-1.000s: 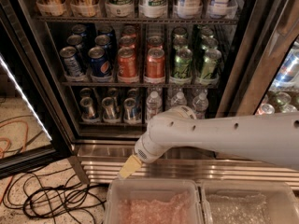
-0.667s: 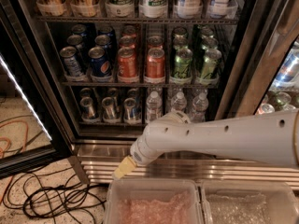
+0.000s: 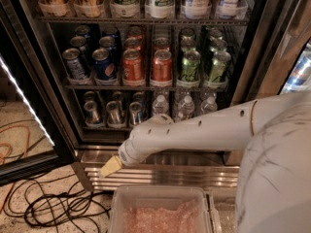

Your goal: Pick redbull can from bottom shelf of fridge

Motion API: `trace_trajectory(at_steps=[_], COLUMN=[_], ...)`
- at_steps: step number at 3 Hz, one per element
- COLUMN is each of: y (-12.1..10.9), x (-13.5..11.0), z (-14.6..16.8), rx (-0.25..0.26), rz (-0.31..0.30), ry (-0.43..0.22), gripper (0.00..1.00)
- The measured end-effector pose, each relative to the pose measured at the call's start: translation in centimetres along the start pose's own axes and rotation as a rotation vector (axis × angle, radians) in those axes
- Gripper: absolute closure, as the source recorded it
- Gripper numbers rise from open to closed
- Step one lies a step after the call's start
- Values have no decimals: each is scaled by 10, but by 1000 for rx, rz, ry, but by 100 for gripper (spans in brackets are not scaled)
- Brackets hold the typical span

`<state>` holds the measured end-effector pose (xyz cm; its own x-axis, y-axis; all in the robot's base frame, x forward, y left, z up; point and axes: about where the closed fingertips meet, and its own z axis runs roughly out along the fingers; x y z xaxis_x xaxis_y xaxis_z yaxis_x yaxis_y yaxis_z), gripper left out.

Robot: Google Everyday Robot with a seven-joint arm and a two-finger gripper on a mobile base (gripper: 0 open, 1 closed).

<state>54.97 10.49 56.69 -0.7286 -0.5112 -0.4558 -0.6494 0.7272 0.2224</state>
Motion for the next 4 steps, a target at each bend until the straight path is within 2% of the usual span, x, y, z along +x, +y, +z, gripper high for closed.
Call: trace_trajectory(at_steps=[1,2,3,4], y=[15,17,14,11], x=[-15,-17,-20,-64], z=[13,14,18,22], rx=[-64,-68,-10,35], rz=[18,-8,-19,30], ry=[13,11,-17,-130], gripper=[0,0,0,0])
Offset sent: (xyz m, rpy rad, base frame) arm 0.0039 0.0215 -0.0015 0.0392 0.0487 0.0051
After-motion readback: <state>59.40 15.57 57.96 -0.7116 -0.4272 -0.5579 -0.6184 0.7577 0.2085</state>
